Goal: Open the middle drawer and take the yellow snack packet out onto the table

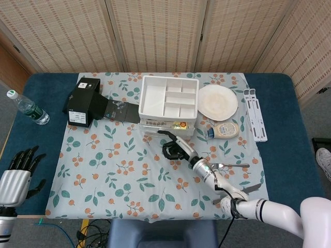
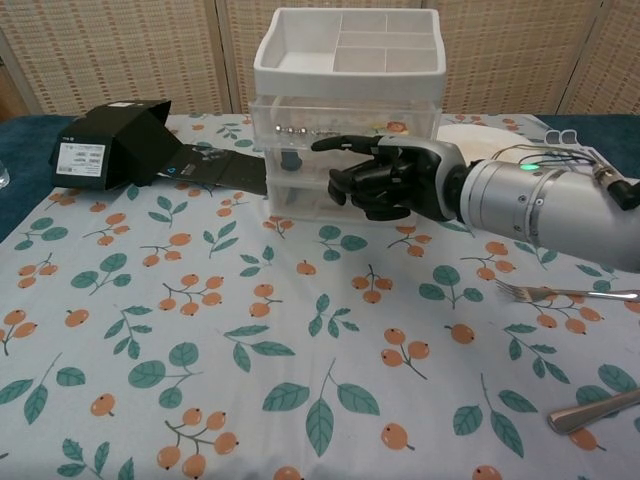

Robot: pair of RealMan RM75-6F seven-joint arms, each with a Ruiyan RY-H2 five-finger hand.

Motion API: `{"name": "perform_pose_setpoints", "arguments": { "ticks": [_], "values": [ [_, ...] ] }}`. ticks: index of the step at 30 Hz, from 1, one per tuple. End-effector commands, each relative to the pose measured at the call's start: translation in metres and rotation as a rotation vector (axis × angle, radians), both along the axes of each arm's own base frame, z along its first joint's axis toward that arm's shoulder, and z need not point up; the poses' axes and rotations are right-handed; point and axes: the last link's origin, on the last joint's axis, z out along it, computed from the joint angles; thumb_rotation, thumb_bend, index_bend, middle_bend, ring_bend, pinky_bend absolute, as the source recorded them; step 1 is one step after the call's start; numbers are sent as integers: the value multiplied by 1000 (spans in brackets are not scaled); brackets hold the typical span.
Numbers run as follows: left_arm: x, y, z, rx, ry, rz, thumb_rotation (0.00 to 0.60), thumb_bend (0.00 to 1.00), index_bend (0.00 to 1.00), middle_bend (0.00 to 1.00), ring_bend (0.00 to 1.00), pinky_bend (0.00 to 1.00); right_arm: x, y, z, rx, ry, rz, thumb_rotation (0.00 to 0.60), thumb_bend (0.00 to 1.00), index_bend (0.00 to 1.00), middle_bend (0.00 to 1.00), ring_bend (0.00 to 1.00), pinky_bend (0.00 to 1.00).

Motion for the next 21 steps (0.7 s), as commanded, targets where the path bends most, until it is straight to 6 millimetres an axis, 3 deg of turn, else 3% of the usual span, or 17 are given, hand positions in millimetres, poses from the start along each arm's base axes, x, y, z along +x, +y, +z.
{"name": "perform_pose_setpoints", "arguments": {
  "ticks": [1,8,21],
  "values": [
    [0,0,0,-1,0,0,600,270,184,70,76,92,-2,1,1,-2,5,1,600,594,126,690,918,1000],
    [0,0,-1,-2,-1,0,600,270,184,70,76,92,-7,6,3,-10,11,3,600,594,28,681,919,1000],
    [1,2,-3,-5,-5,-9,600,270,184,70,76,92,-26,32,9,-19,81,42,600,600,19,677,915,1000]
  ]
}}
